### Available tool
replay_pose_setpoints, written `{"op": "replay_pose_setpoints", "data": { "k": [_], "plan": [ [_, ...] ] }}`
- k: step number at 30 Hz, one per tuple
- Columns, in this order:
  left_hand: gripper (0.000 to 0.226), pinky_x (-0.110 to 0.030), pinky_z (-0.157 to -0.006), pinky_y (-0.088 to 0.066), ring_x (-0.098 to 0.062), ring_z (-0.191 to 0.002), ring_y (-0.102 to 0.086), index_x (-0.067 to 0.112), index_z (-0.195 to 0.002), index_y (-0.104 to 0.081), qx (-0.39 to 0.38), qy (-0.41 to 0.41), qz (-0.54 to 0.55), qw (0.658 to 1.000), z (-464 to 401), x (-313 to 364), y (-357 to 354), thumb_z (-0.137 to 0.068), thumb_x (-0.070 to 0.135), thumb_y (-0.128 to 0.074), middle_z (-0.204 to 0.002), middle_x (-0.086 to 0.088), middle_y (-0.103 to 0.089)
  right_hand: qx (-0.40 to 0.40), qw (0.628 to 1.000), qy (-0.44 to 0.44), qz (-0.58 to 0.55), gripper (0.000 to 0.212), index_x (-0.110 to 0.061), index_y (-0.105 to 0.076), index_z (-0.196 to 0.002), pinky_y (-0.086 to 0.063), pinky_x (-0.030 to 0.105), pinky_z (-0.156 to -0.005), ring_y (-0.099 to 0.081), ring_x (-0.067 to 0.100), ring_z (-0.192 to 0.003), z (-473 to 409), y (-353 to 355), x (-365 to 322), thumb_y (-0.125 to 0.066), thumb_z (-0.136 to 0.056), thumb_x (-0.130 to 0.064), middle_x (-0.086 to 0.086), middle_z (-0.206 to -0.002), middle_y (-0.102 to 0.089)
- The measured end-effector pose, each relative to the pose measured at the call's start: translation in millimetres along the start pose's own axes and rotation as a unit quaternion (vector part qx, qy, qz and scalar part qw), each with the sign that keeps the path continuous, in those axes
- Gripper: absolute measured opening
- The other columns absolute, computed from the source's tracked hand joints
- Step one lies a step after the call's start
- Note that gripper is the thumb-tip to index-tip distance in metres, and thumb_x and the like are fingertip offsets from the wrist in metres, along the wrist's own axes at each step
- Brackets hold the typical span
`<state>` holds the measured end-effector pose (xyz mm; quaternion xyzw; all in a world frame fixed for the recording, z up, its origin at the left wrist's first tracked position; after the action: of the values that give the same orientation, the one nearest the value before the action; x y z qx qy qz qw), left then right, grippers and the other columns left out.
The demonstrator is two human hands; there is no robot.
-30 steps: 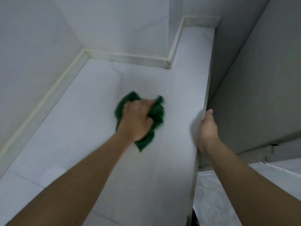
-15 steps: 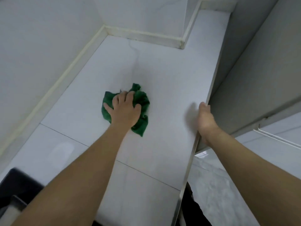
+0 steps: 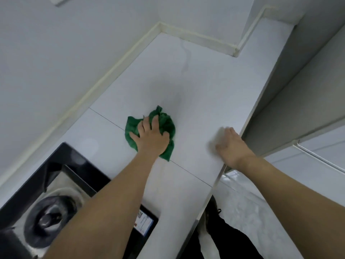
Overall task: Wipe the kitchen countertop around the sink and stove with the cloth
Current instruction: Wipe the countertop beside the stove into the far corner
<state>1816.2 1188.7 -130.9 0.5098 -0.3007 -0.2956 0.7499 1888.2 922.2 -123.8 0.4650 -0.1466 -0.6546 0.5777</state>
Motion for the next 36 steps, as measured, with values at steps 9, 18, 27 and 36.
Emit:
{"op": "replay_pose_setpoints", "data": {
  "k": [9, 18, 27, 36],
  "plan": [
    [0.078, -0.063, -0.115, 0.003, -0.021, -0.149, 0.003, 0.043, -0.151, -0.003, -0.095, -0.29, -0.129, 0.943, 103, 38, -48, -0.087, 0.052, -0.047, -0.162, 0.005, -0.003, -0.108, 0.916, 0.088, 0.377, 0.127, -0.005, 0.024, -0.147, 0.005, 0.045, -0.119, 0.017, 0.031, -0.146, 10, -8, -19, -0.063, -0.075, -0.063, 0.015, -0.155, 0.027],
    [0.088, -0.063, -0.114, 0.006, -0.032, -0.147, 0.009, 0.028, -0.153, 0.009, -0.042, 0.101, 0.02, 0.994, 110, 13, -44, -0.085, 0.05, -0.043, -0.161, -0.01, 0.007, -0.107, 0.833, 0.162, 0.518, 0.117, 0.01, 0.0, -0.147, -0.02, 0.048, -0.116, -0.02, 0.044, -0.14, -1, -37, -47, -0.066, -0.077, -0.056, 0.033, -0.154, -0.002],
    [0.089, -0.057, -0.118, -0.002, -0.024, -0.148, 0.003, 0.04, -0.153, 0.002, -0.073, 0.11, 0.033, 0.991, 128, -46, -38, -0.084, 0.049, -0.053, -0.162, 0.0, 0.002, -0.109, 0.851, 0.197, 0.474, 0.129, 0.002, 0.009, -0.149, -0.02, 0.049, -0.117, -0.01, 0.038, -0.145, -2, -34, -38, -0.064, -0.069, -0.068, 0.026, -0.157, 0.007],
    [0.092, -0.059, -0.11, -0.017, -0.034, -0.143, -0.014, 0.034, -0.154, -0.006, -0.087, -0.092, -0.057, 0.99, 212, 71, -82, -0.079, 0.056, -0.053, -0.16, -0.009, -0.01, -0.119, 0.849, 0.215, 0.467, 0.11, -0.004, 0.005, -0.151, -0.018, 0.05, -0.116, -0.009, 0.034, -0.146, 8, -29, -35, -0.054, -0.081, -0.065, 0.017, -0.159, 0.008]
  ]
}}
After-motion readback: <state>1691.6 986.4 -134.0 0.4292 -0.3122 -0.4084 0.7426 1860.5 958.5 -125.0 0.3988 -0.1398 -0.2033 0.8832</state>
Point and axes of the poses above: each hand's wrist, its own z-axis away from the middle knuckle, its own y-axis out of the back of the hand, x = y × z, the point moved 10 cm from there along -z, towards the middle knuckle
